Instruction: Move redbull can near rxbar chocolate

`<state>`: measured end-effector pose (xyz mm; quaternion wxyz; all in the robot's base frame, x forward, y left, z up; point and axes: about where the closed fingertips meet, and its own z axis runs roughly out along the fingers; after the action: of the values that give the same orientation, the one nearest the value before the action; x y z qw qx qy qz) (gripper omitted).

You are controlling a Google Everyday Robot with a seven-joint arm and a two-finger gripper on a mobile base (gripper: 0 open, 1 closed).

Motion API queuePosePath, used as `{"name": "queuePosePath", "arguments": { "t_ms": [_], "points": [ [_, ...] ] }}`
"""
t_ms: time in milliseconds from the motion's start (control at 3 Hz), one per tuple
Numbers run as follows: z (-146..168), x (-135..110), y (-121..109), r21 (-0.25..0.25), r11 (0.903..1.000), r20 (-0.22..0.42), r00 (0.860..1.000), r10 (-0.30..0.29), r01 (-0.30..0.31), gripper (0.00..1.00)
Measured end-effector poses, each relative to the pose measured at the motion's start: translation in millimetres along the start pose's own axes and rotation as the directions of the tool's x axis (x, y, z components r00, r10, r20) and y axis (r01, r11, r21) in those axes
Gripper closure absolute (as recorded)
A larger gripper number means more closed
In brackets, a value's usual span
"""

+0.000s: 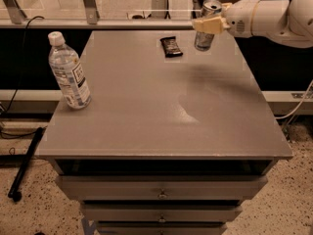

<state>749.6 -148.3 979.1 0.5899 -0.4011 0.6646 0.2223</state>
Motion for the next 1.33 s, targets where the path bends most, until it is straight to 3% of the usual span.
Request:
{"name": "queuePosePath", "arguments": {
  "t_ms": [667,1000,1333],
  "points": [
    [45.8,34.8,-7.0,-0.013,0.9945,-0.016,0.995,0.103,-0.104,1.00],
    [52.3,46.3,-12.4,-0.006,0.9903,0.010,0.990,0.139,-0.139,0.86],
    [59.1,52.5,-17.2,-0.001,0.9880,0.051,0.987,0.154,-0.155,0.61]
  ]
}}
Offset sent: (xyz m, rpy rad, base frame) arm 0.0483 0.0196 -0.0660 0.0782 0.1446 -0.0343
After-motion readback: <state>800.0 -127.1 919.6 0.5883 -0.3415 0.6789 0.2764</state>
